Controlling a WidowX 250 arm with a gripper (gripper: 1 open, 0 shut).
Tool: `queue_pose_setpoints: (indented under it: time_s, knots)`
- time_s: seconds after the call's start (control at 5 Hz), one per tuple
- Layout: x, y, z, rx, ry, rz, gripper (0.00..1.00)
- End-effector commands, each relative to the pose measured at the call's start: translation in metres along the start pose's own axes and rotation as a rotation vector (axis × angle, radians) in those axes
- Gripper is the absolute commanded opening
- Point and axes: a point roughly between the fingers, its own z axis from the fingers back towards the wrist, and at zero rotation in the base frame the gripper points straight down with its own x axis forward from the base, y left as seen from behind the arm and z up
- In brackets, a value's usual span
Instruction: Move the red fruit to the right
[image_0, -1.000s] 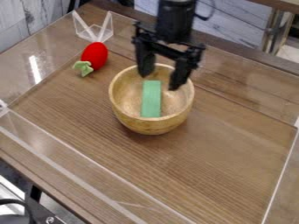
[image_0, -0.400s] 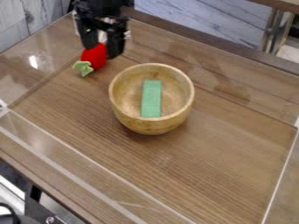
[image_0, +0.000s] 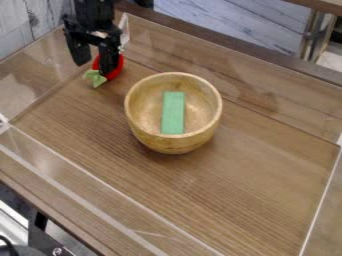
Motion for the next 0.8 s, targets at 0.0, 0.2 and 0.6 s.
queue_pose_setpoints:
  time_s: [0.0, 0.2, 0.6]
  knots:
    - [0.010, 0.020, 0.013, 0.038, -0.062, 0.081, 1.00]
    - [0.022, 0.027, 0.010, 0.043, -0.067, 0.103, 1.00]
    - [0.025, 0.026, 0.005, 0.040, -0.059, 0.190, 1.00]
